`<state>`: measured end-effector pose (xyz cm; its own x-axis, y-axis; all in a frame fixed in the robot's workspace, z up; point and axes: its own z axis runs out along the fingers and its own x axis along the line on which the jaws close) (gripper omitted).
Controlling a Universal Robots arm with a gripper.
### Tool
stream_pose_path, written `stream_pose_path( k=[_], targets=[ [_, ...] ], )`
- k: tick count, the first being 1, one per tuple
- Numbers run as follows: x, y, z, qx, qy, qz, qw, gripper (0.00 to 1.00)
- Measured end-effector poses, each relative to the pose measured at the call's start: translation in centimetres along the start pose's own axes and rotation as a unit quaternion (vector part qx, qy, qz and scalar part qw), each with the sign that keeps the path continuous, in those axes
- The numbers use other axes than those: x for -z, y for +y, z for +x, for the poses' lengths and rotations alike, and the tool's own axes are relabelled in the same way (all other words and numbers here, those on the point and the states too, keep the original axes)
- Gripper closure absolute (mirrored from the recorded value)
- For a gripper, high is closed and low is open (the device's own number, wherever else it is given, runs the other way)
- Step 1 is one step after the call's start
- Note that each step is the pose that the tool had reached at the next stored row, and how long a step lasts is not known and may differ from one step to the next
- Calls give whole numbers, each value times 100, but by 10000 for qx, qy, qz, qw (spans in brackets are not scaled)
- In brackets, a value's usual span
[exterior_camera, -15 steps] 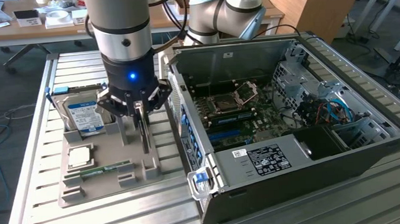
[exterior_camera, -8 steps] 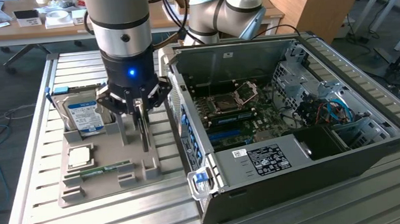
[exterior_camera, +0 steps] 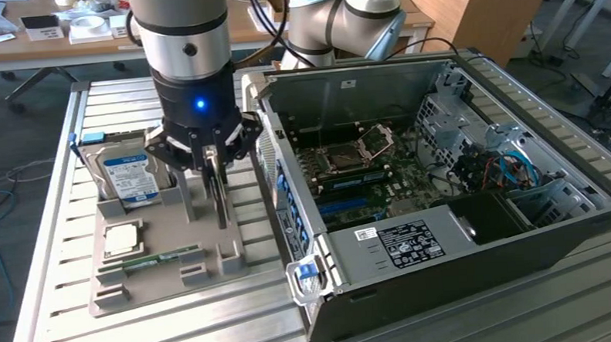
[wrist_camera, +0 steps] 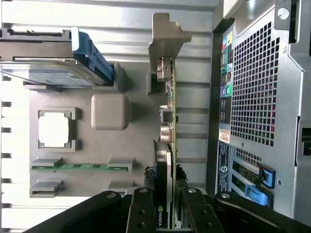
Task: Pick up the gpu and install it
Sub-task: 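Pick up the gpu and move the gpu toward the slot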
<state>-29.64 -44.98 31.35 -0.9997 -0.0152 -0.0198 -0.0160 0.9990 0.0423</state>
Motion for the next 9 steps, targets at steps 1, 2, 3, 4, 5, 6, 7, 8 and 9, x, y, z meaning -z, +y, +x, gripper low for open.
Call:
stream_pose_path(
  k=[1,2,3,4,5,6,7,8,9],
  targets=[
    [9,0,0,0,0,1,10000,73],
    [17,1,0,0,0,2,10000,73],
    [25,1,-1,0,0,3,10000,73],
    [32,2,-1,0,0,5,10000,73],
    [39,2,-1,0,0,6,10000,73],
    [47,3,-1,0,0,8,10000,73],
    [55,3,-1,0,0,9,10000,73],
    [63,4,-1,0,0,10,10000,73],
    [73,5,-2,0,0,11,10000,73]
  ],
)
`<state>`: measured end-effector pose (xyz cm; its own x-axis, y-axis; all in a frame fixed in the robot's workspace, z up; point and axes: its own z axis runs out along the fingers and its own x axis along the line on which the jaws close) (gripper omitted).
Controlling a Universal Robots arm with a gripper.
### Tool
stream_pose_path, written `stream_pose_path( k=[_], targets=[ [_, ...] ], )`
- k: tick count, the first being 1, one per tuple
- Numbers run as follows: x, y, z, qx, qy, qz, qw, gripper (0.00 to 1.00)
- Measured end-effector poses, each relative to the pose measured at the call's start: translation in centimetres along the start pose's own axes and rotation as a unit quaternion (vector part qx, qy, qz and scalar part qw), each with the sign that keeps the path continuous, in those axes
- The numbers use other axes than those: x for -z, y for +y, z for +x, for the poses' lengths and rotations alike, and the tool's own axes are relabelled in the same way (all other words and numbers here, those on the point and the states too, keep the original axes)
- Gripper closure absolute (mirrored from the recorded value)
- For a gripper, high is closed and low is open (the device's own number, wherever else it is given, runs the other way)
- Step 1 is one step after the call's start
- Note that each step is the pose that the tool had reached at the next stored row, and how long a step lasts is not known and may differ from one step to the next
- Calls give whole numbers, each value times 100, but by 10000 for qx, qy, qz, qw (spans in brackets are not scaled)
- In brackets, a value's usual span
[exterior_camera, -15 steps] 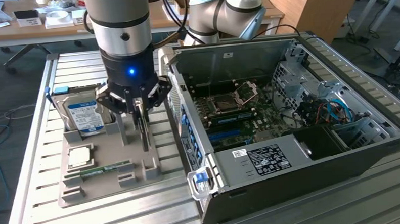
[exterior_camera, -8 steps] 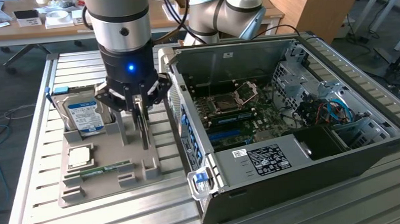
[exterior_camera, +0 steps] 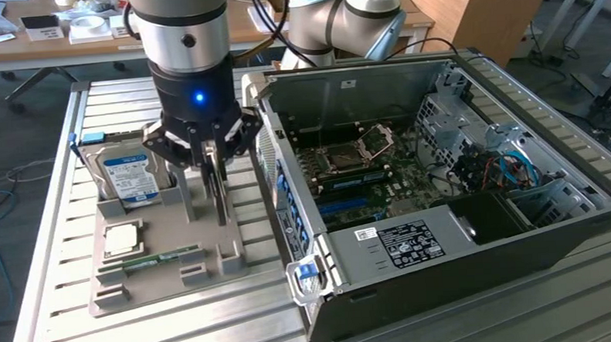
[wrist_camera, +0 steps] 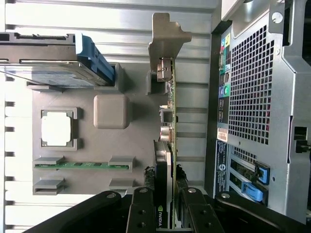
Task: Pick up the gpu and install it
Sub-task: 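Pick up the gpu and move the gpu toward the slot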
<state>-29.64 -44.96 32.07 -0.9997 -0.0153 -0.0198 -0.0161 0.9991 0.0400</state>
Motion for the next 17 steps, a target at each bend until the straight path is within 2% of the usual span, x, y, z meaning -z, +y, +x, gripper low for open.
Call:
stream_pose_path(
  k=[9,17],
  targets=[
    [108,5,-2,0,0,3,10000,73],
    [141,6,-3,0,-1,4,10000,73]
  ],
)
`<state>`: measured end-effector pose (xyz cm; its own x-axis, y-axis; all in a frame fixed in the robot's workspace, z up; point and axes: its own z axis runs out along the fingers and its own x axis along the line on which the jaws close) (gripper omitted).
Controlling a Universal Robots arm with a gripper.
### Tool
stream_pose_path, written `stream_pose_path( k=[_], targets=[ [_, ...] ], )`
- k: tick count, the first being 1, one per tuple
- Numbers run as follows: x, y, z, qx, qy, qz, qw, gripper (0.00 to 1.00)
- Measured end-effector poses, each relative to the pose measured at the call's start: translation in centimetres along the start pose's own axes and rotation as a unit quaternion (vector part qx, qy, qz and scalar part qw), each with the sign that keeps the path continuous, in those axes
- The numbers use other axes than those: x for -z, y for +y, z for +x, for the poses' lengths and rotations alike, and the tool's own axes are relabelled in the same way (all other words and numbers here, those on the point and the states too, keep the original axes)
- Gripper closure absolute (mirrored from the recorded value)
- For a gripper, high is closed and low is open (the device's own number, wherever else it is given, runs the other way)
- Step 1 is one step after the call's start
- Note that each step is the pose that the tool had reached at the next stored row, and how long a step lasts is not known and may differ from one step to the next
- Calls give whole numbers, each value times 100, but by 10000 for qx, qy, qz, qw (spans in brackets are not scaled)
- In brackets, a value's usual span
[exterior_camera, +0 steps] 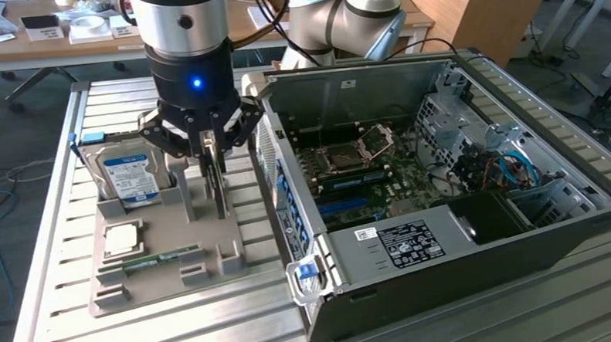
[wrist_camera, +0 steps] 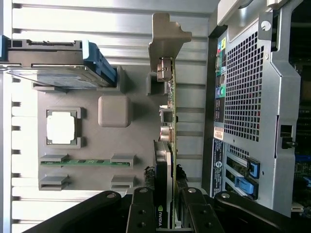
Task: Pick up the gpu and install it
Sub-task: 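Pick up the gpu and move the gpu toward the slot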
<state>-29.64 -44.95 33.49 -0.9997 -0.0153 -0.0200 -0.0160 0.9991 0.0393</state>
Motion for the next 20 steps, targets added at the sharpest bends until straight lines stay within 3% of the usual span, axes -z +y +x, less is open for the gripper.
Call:
stream_pose_path(
  k=[20],
  targets=[
    [58,2,-1,0,1,1,10000,73]
  ],
)
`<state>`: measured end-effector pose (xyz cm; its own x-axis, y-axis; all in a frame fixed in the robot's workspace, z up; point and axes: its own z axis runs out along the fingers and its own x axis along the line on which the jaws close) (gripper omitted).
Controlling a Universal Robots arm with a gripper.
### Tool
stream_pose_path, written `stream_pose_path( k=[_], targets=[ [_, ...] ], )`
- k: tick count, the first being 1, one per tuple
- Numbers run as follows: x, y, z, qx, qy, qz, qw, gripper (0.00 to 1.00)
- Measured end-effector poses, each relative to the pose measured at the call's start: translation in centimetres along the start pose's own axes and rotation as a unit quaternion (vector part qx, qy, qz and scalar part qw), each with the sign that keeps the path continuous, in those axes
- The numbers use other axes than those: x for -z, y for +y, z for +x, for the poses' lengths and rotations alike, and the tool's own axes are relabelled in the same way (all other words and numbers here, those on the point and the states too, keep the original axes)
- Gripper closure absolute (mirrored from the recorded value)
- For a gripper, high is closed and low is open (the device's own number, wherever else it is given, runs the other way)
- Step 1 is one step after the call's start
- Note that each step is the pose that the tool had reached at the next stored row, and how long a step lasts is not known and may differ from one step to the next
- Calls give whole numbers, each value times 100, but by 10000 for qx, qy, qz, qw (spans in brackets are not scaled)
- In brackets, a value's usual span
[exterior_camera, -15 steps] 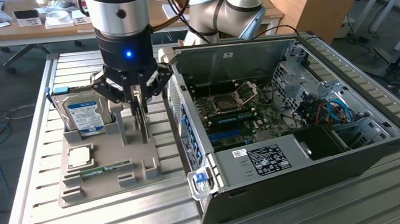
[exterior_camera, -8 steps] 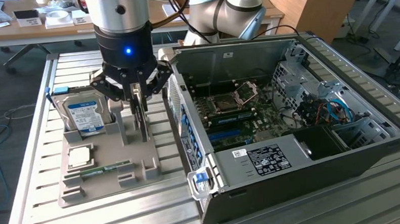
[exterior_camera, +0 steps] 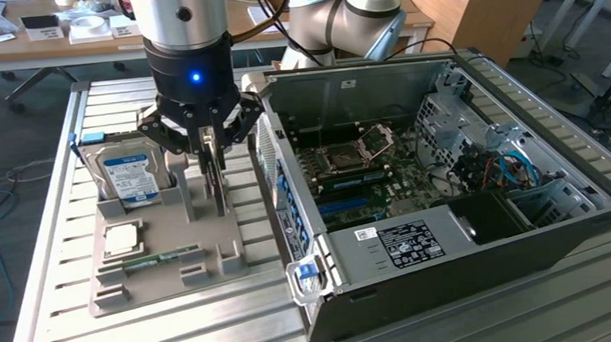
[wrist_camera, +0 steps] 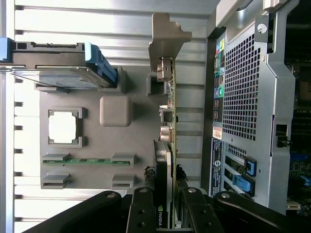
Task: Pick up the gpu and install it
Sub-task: 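Pick up the gpu and move the gpu toward the slot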
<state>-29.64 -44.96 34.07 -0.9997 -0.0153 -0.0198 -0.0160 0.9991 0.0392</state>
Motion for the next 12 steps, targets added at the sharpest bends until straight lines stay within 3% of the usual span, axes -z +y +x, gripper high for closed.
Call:
stream_pose_path(
  k=[6,12],
  targets=[
    [12,0,0,0,1,1,10000,73],
    [124,5,-3,0,0,0,10000,73]
  ],
)
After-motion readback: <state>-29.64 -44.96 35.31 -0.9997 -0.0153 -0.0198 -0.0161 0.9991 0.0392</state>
